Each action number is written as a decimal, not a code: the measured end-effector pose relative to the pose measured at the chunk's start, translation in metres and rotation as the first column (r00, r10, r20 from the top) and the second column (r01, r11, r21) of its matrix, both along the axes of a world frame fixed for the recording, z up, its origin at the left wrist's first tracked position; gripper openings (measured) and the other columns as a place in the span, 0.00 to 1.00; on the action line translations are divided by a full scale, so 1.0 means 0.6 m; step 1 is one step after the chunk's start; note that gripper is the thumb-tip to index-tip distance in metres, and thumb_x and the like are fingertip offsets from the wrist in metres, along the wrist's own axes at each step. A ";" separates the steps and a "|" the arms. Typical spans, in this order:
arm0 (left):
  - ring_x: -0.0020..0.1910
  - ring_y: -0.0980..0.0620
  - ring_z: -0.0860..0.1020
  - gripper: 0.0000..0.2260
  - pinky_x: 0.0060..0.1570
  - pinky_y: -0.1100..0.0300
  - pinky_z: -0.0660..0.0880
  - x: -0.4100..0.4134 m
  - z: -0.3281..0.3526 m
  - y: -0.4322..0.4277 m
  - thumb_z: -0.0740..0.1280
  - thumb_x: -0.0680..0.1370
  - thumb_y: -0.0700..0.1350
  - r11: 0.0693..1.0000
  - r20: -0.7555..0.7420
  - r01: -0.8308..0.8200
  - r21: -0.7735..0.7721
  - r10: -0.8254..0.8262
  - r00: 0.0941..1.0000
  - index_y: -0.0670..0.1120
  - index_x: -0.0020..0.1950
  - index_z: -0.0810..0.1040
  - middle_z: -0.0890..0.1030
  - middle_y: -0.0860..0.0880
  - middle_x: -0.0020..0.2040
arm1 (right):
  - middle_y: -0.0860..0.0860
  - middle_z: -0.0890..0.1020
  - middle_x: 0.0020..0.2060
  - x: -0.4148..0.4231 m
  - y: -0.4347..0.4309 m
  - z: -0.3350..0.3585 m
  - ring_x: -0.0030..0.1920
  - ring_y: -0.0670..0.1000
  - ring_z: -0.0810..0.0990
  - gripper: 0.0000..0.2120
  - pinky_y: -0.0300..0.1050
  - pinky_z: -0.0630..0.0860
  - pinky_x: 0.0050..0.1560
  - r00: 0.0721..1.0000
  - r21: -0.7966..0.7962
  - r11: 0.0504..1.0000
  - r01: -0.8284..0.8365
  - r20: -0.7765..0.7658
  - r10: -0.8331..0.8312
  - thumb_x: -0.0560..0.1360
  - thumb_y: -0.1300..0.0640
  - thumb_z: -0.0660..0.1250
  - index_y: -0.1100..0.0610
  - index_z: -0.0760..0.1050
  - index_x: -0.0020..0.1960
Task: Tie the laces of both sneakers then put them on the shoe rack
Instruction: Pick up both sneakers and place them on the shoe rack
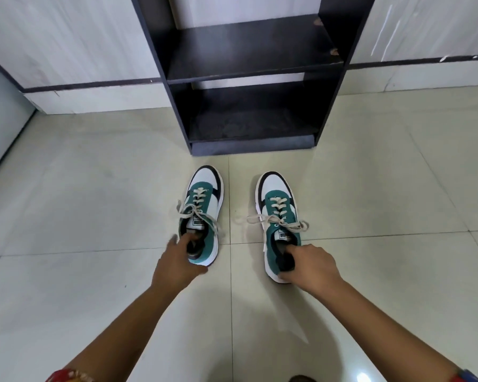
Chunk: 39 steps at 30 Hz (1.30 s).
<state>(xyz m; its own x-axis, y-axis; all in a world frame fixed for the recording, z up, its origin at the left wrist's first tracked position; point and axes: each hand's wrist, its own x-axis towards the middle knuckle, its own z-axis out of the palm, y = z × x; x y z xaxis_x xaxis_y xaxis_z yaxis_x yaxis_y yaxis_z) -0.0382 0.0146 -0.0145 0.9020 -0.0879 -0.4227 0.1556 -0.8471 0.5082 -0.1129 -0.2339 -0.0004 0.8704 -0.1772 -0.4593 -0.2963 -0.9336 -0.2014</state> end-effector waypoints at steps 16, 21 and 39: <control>0.38 0.55 0.80 0.17 0.36 0.67 0.71 -0.008 0.101 -0.051 0.73 0.70 0.45 0.990 0.248 0.058 -0.128 -0.025 0.969 0.57 0.34 0.65 0.80 0.58 0.36 | 0.51 0.84 0.40 0.021 -0.030 0.052 0.40 0.56 0.81 0.13 0.47 0.72 0.36 0.922 0.125 0.989 0.072 0.371 -0.114 0.70 0.45 0.67 0.55 0.75 0.44; 0.38 0.59 0.80 0.10 0.38 0.73 0.71 0.002 0.244 -0.061 0.73 0.70 0.46 0.990 0.294 0.092 -0.111 -0.056 0.954 0.51 0.40 0.71 0.80 0.60 0.36 | 0.48 0.82 0.33 0.038 -0.049 0.186 0.29 0.52 0.79 0.11 0.42 0.71 0.26 0.843 0.168 0.986 -0.003 0.531 -0.088 0.66 0.47 0.70 0.52 0.72 0.39; 0.38 0.46 0.77 0.08 0.35 0.60 0.63 0.357 0.766 -0.108 0.69 0.73 0.45 0.990 0.446 0.133 -0.038 -0.103 0.889 0.43 0.43 0.72 0.81 0.47 0.42 | 0.55 0.81 0.44 0.396 -0.024 0.731 0.39 0.61 0.81 0.14 0.48 0.74 0.32 0.840 0.016 1.000 -0.027 0.542 0.014 0.70 0.52 0.69 0.54 0.74 0.54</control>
